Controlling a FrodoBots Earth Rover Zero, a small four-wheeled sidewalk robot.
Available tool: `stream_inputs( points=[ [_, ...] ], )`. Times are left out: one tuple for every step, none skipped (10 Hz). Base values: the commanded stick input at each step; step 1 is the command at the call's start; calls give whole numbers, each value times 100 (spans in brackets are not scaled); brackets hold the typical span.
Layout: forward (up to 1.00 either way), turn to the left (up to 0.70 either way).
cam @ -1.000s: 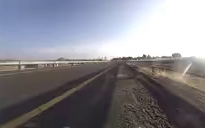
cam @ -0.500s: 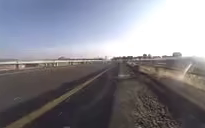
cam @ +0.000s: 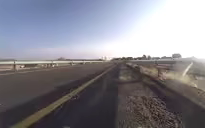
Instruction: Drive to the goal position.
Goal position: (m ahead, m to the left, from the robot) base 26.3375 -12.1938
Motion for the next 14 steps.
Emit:
stream_inputs(
  points=[
    [50,0],
    [50,0],
    [50,0],
    [50,0],
    [50,0],
    [50,0],
    [50,0],
    [50,0],
    [50,0],
    [50,0],
    [50,0],
    [50,0],
    [50,0],
    [50,0]
  ],
)
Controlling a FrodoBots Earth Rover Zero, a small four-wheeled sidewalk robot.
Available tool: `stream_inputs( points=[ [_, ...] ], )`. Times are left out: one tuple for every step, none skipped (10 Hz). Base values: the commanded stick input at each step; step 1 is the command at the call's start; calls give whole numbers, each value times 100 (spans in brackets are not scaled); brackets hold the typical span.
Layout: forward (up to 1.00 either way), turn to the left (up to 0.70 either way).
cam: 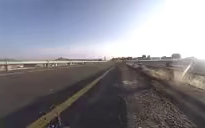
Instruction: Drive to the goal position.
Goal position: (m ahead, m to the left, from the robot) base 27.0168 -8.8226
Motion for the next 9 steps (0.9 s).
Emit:
stream_inputs(
  points=[
    [50,0],
    [50,0],
    [50,0],
    [50,0],
    [50,0],
    [50,0],
    [50,0],
    [50,0],
    [50,0]
  ],
)
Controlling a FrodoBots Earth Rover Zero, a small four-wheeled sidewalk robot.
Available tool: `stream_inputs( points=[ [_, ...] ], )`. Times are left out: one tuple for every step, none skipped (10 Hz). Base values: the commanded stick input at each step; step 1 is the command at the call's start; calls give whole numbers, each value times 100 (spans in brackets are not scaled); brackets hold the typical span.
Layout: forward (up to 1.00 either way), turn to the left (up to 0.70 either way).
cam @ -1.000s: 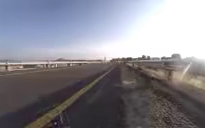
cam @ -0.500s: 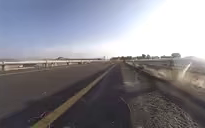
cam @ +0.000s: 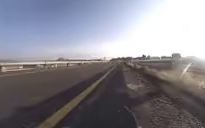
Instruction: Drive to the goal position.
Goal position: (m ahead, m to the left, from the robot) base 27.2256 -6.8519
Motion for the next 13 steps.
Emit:
stream_inputs(
  points=[
    [50,0],
    [50,0],
    [50,0],
    [50,0],
    [50,0],
    [50,0],
    [50,0],
    [50,0],
    [50,0],
    [50,0],
    [50,0],
    [50,0],
    [50,0]
  ],
)
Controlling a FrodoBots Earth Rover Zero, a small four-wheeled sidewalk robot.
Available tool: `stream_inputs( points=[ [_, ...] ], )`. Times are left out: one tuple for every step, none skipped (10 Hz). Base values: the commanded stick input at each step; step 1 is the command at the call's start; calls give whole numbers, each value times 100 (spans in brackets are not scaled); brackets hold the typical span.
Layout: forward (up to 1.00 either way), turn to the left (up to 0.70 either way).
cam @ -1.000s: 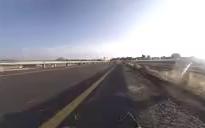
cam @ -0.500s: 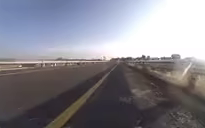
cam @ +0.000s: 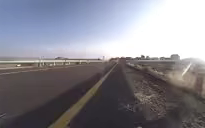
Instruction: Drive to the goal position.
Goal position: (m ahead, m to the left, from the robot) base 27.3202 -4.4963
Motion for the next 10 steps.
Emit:
stream_inputs(
  points=[
    [50,0],
    [50,0],
    [50,0],
    [50,-11],
    [50,-50],
    [50,-34],
    [50,-3],
    [50,0],
    [50,0],
    [50,0]
  ],
)
